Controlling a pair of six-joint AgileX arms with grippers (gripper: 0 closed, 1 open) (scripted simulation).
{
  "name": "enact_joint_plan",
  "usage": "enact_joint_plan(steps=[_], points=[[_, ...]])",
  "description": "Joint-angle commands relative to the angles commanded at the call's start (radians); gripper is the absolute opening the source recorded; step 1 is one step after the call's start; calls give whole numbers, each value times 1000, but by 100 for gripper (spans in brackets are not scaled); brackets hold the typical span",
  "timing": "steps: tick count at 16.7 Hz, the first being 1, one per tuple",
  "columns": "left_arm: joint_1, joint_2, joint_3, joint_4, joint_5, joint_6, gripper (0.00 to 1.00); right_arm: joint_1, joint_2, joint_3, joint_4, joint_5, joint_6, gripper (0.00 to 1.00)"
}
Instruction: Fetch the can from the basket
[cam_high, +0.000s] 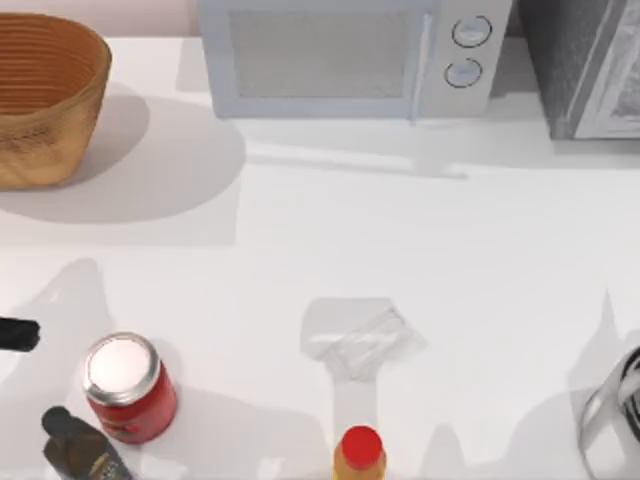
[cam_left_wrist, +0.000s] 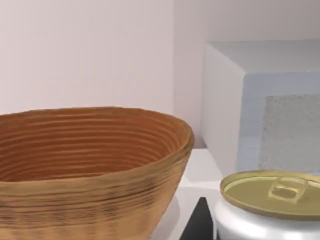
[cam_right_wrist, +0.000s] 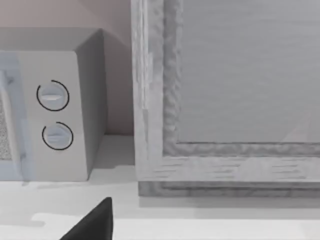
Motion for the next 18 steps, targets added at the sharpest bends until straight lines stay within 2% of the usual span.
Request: enact_joint_plan(steps=[5, 18], points=[[-42, 417, 205, 217, 225, 6, 0, 0, 0, 0, 0, 0, 0, 100], [-178, 1755, 833, 890, 945, 26, 0, 0, 0, 0, 0, 0, 0, 100]])
